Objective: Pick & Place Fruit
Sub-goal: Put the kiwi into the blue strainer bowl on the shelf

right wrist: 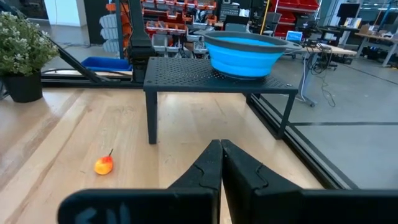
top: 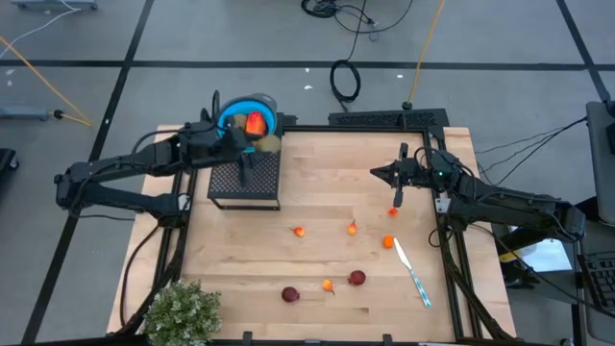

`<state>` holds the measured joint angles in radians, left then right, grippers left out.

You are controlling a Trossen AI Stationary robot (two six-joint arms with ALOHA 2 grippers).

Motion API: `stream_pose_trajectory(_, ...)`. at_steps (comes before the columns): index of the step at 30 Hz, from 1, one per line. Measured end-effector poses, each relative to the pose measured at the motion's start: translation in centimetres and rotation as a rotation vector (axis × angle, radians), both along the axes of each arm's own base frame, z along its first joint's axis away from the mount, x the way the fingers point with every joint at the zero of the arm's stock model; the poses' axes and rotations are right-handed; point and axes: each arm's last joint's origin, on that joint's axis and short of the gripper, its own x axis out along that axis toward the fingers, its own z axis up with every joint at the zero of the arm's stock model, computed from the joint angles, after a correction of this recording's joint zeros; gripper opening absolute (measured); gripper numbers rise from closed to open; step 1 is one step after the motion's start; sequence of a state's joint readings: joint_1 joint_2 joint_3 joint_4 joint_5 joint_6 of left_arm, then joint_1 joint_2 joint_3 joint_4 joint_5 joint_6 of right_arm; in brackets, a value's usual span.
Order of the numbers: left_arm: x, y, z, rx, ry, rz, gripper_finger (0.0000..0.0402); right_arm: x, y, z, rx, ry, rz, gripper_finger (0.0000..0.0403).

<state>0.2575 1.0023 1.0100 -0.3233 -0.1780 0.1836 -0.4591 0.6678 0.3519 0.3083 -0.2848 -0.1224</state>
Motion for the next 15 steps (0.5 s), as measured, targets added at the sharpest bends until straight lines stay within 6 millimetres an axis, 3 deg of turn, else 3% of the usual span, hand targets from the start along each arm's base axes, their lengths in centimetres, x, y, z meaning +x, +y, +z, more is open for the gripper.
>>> stream_pose_trajectory(7, -1.3, 2.2, -0.9, -0.001, 0.09, 0.329, 0.0191, 0.0, 0.0, 0.0, -0.002, 0.001, -0.003, 0.0)
stream_pose_trajectory(15, -2.8, 4.8, -1.1, -0.076, 0.052, 0.542, 0.0191, 0.0, 0.0, 0.0, -0.002, 0.001, -0.004, 0.0)
